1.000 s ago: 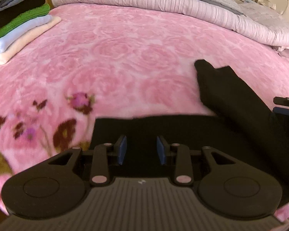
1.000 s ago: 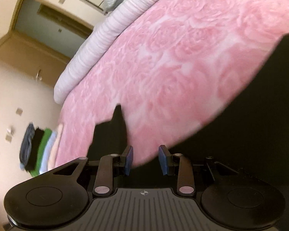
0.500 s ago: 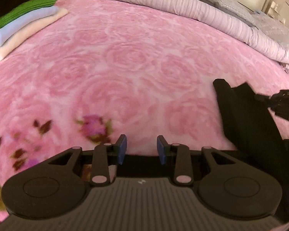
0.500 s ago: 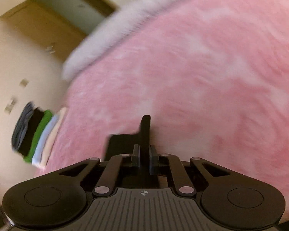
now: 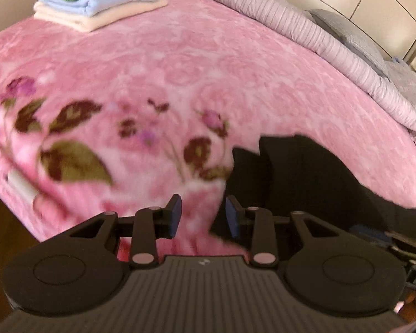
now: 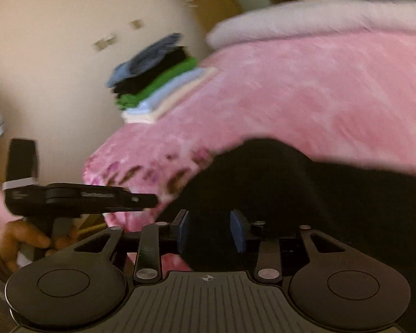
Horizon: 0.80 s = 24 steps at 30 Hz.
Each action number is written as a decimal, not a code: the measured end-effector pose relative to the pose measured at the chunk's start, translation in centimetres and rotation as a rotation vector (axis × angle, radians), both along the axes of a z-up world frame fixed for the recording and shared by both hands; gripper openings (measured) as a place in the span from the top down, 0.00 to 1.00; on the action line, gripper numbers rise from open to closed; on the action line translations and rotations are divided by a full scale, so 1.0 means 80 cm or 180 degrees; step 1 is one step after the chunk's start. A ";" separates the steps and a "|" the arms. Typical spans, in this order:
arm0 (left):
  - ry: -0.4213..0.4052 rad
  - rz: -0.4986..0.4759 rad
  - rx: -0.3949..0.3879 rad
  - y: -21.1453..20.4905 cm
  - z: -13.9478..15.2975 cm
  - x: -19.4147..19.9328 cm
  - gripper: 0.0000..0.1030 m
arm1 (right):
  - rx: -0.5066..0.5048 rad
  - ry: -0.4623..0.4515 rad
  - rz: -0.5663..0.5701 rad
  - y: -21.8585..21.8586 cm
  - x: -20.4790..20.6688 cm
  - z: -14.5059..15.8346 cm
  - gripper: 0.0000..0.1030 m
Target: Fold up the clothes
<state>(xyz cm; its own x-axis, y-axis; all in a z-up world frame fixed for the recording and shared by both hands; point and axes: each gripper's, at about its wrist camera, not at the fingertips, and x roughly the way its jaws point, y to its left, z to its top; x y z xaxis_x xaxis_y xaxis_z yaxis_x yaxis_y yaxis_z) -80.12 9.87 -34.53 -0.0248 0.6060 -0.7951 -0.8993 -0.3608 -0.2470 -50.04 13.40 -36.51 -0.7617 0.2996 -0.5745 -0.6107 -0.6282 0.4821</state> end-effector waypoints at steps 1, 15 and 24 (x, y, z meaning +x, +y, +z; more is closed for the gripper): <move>0.0060 -0.0004 -0.0027 -0.004 0.000 0.005 0.71 | -0.0021 -0.0039 -0.0081 -0.010 0.009 -0.004 0.64; 0.0213 -0.0176 0.0048 -0.041 0.012 0.080 0.70 | 0.0295 -0.0498 -0.1103 -0.070 0.156 0.002 0.64; 0.0202 -0.0778 0.0636 -0.065 0.010 0.115 0.70 | 0.0839 -0.0892 -0.1102 -0.105 0.187 0.002 0.64</move>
